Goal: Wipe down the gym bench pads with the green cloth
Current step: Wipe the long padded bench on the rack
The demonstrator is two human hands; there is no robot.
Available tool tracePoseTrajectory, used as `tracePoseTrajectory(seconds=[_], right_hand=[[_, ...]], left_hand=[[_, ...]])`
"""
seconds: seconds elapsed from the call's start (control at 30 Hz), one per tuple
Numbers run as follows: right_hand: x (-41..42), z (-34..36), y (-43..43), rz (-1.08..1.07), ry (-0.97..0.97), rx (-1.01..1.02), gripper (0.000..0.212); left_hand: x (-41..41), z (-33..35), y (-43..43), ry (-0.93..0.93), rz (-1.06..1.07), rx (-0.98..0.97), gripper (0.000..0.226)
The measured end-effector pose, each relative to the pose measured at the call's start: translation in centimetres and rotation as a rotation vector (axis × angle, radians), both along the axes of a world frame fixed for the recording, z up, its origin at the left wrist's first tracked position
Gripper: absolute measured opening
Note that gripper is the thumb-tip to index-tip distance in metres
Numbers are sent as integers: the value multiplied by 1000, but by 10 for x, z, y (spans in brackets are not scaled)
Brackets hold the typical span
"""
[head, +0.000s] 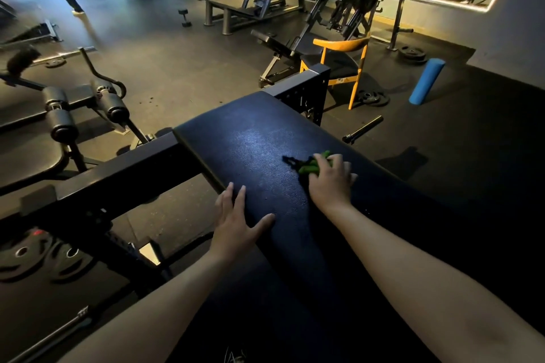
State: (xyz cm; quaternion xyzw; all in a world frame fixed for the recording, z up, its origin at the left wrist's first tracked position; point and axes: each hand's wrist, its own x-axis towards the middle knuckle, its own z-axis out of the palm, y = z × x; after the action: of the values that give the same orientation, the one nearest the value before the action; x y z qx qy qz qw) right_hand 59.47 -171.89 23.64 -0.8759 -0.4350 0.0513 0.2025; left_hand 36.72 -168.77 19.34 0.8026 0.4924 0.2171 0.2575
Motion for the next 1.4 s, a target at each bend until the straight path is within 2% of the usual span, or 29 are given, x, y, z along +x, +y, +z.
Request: tracePoseTrajectory(seconds=[0.1, 0.27, 0.4, 0.53, 0.67, 0.77, 0.83, 0.93, 1.17, 1.23, 1.3, 1.4], right_hand=[[0, -5, 0, -31, -39, -158, 44], [-42, -13, 0, 27, -48, -70, 38], [-81, -16, -4, 152, -16, 13, 34], [-84, -13, 0, 313, 0, -8, 35], [-53, 1, 24, 171, 42, 56, 43], [-50, 6, 47, 73, 59, -23, 47], [-66, 1, 57, 118, 82, -70, 43], [-93, -6, 57, 236, 94, -35, 39], [-107, -4, 40, 516, 142, -53, 43], [-92, 0, 39, 472, 137, -7, 45], [-72, 3, 37, 306, 91, 51, 44], [-58, 0, 28, 143, 26, -18, 42]], left_hand=[[0, -3, -4, -36, 33, -52, 97], [1, -6, -4, -39, 38, -36, 97], [0, -5, -2, -49, 23, -47, 100], [-5, -6, 1, -55, -7, -58, 111], [-16, -6, 10, -80, 2, -85, 112], [-18, -6, 9, -88, 32, -110, 105], [-17, -8, 9, -93, 42, -119, 102], [-18, -10, 12, -78, 32, -119, 104], [-21, -13, 13, -117, 18, -137, 107], [-20, -13, 13, -124, 25, -127, 106], [-19, -12, 12, -129, 28, -130, 105], [-18, -13, 10, -149, 39, -135, 104]])
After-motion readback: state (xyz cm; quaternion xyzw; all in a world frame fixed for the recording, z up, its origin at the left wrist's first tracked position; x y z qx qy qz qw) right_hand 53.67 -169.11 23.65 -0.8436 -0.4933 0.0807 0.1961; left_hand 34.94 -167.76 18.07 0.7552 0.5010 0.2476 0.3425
